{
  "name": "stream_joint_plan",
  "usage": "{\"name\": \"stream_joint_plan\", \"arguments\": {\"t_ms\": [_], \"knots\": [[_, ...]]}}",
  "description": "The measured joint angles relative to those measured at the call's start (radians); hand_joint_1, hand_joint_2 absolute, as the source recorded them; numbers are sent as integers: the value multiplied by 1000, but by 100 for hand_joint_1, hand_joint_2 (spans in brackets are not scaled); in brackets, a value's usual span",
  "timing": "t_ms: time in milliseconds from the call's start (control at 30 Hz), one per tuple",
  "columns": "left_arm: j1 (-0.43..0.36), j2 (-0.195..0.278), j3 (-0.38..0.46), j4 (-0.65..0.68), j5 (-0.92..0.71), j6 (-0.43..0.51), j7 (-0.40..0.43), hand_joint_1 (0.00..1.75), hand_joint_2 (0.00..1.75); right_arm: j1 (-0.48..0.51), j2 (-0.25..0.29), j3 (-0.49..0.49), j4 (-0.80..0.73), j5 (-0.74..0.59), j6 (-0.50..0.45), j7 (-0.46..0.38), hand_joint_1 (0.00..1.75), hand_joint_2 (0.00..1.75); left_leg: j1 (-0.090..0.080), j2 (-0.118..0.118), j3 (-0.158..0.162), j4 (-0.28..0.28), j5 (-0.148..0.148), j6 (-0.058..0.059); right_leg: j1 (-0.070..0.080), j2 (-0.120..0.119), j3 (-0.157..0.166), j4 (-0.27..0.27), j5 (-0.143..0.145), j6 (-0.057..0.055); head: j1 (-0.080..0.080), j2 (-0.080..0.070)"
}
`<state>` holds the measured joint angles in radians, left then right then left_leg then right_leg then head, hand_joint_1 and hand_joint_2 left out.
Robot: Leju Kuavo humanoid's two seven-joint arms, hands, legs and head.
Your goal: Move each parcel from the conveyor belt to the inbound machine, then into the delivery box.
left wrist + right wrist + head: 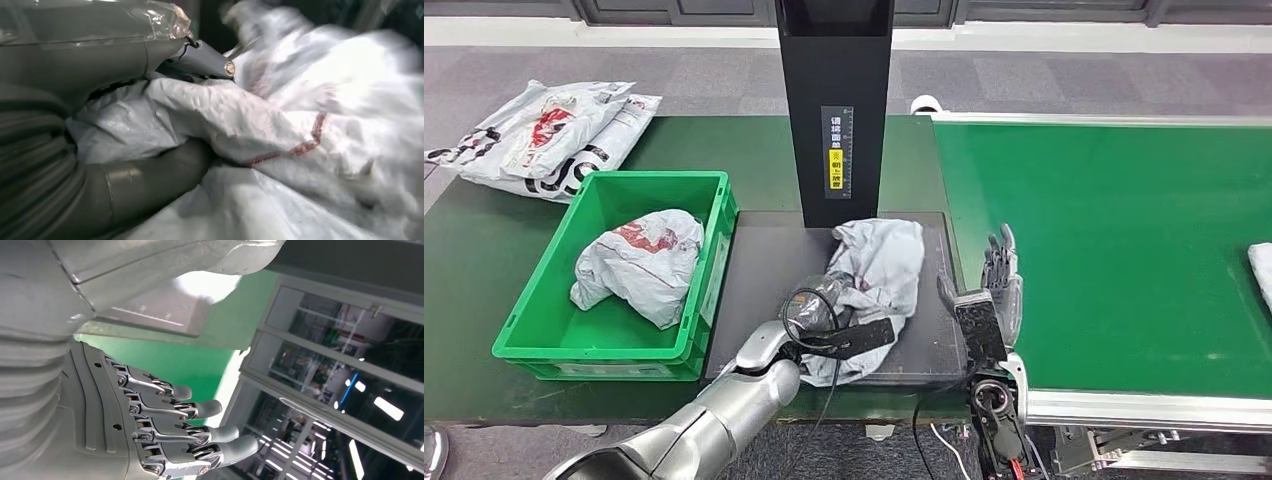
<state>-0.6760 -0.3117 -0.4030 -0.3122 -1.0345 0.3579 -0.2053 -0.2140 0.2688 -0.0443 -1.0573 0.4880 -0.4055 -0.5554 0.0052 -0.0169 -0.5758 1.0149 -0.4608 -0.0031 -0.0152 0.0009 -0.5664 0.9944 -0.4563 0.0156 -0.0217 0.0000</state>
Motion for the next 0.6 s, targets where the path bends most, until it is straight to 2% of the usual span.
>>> {"name": "stream_joint_plan", "arguments": {"t_ms": [200, 300, 433, 533, 600], "knots": [[-20, -1, 21, -3, 6, 35, -6, 175, 175, 14, 0, -5, -14, 0, -2, 0, 0, 175, 0, 0, -5, 0, 0, 0, 0, 0, -5, 0, 0, 0, 0, 0], [-29, -3, 48, -18, 40, 141, -58, 175, 175, 17, 0, -7, -15, 0, -9, -1, 0, 175, 0, 0, -8, 0, 0, 0, 0, 1, -8, 0, 1, 0, 0, 0], [-87, -3, 129, -88, 75, 289, -129, 175, 175, 23, 2, -21, -24, -4, -22, -2, 0, 175, 0, 0, -10, 0, 1, -1, 0, 1, -11, 1, 1, 0, 0, 0], [-117, 4, 211, -195, -36, 335, -102, 175, 175, 23, 2, -35, -28, -9, -25, -6, 0, 175, 0, 1, -11, 0, 1, -1, 0, 2, -11, 1, 1, -1, 0, 0], [-123, 10, 296, -261, -145, 338, -88, 175, 175, 19, 2, -47, -29, -11, -27, -7, 0, 175, 0, 2, -11, 0, 1, -1, 0, 3, -11, 2, 1, -1, 0, 0]]}}
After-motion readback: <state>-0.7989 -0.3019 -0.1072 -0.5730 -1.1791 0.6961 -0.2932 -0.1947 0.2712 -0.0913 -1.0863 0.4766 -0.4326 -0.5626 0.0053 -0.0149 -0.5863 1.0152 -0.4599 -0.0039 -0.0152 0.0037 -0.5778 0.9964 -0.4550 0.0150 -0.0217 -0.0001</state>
